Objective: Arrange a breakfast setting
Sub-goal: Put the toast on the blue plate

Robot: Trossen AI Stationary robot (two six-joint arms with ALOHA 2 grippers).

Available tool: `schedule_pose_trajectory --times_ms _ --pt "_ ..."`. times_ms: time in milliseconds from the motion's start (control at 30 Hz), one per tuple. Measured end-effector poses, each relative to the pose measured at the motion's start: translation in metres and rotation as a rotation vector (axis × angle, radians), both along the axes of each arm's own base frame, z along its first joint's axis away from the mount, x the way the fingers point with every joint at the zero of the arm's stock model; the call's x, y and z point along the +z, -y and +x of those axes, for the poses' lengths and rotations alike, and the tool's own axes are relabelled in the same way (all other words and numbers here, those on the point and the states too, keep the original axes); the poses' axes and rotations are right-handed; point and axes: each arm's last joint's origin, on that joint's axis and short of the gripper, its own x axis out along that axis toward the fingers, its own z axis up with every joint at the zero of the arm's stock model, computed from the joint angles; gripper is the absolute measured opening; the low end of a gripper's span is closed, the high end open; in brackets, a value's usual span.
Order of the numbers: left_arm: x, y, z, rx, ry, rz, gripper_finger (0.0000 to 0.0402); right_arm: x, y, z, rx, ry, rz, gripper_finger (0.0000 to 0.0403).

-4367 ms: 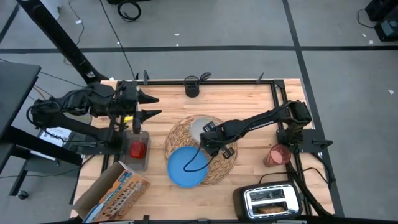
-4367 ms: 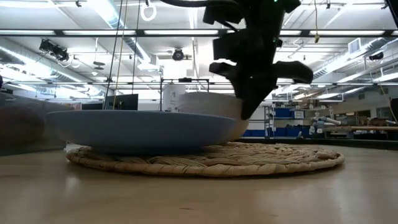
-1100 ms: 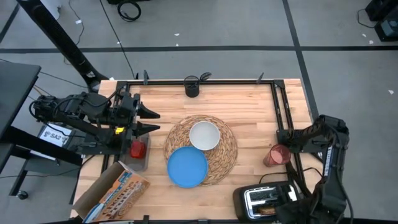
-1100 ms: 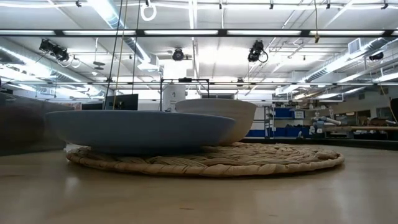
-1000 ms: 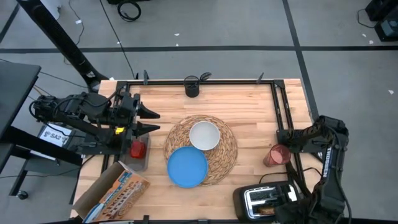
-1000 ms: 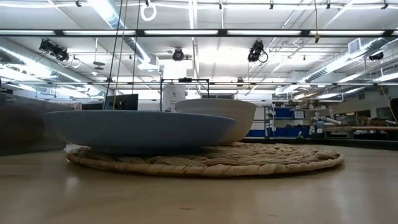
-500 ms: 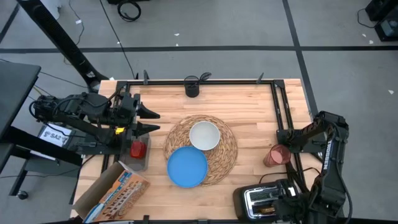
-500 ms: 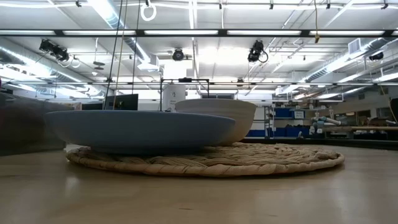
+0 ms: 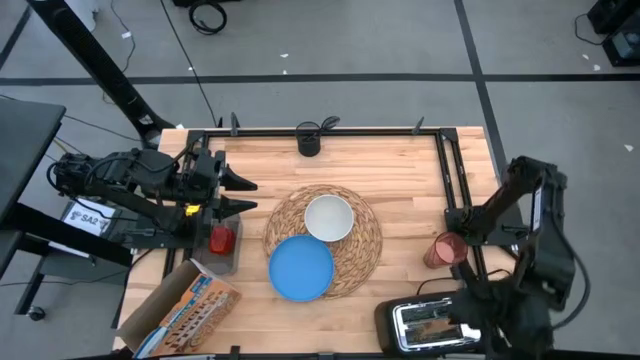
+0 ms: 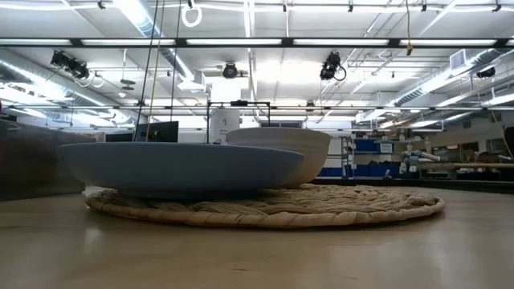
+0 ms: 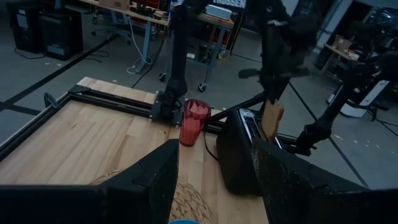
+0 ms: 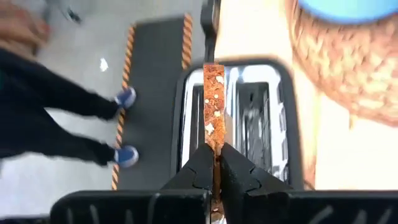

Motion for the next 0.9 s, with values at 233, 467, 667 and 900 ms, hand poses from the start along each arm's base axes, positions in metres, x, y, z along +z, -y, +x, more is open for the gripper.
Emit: schedule_pose_trajectory --times_ms 233,467,667,900 --pt "0.001 0.0 0.0 0.0 0.015 -0.005 0.0208 0.04 0.041 0.008 -0.079 0.294 0.055 0.0015" --pt "0.008 0.0 0.001 0.009 0.076 -0.085 0.0208 0.058 0.048 0.055 -0.063 0.618 -0.127 0.0015" --pt "0.011 0.0 0.001 0.019 0.108 -0.118 0.0208 0.026 0.029 0.122 0.0 0.639 -0.293 0.0015" --pt "0.011 0.002 0.0 -0.044 0.103 -0.115 0.0208 -0.037 0.013 0.191 0.013 0.584 -0.519 0.0015"
